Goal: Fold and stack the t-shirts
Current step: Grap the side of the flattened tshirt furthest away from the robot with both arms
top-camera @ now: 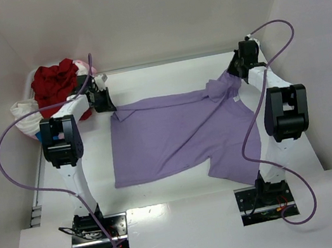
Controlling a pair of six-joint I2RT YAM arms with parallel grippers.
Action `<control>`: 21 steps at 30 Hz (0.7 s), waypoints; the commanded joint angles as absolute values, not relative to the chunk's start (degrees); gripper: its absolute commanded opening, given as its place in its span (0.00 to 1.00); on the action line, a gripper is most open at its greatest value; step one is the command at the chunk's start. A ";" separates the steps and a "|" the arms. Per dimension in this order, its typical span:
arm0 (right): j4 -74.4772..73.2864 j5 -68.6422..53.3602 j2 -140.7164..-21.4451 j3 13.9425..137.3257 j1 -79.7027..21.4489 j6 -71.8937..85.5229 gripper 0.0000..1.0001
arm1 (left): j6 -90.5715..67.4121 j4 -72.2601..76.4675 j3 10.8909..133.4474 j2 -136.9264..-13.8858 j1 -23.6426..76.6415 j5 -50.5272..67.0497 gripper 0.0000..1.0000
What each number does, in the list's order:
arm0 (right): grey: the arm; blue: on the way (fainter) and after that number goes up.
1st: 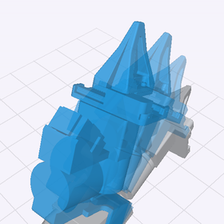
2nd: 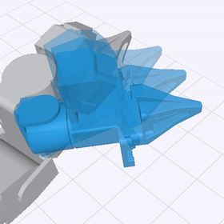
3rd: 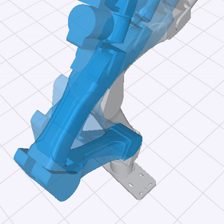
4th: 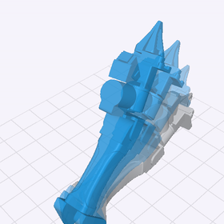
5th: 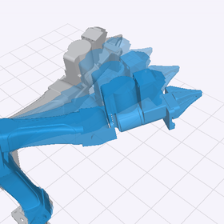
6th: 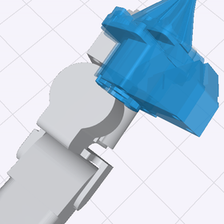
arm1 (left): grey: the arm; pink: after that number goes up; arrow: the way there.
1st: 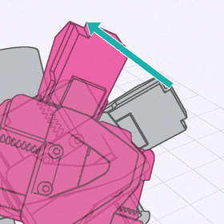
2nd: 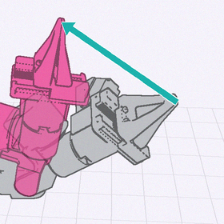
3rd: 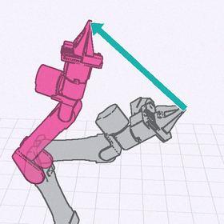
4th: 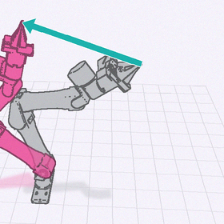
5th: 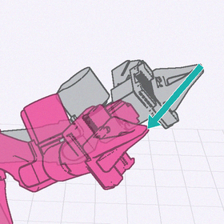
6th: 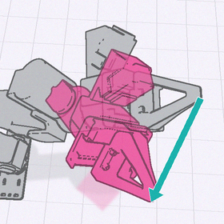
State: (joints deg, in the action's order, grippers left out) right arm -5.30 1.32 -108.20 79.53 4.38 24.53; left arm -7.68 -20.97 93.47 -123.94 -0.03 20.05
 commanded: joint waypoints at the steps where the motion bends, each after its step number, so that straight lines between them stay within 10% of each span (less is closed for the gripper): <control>1: -3.16 2.55 -108.46 84.02 4.75 23.91 0.02 | -7.03 -22.32 98.07 -118.48 0.00 19.60 0.04; 6: -3.78 2.55 -108.46 85.78 4.75 23.91 0.02 | -5.72 -24.25 100.10 -116.63 1.05 16.96 0.04; 13: -3.78 2.02 -107.93 85.26 4.75 23.91 0.02 | -4.66 -26.28 100.11 -117.25 2.64 11.43 0.38; 21: -3.78 2.02 -108.45 84.64 4.22 23.38 0.02 | -3.52 -26.28 100.28 -122.06 5.71 6.25 0.45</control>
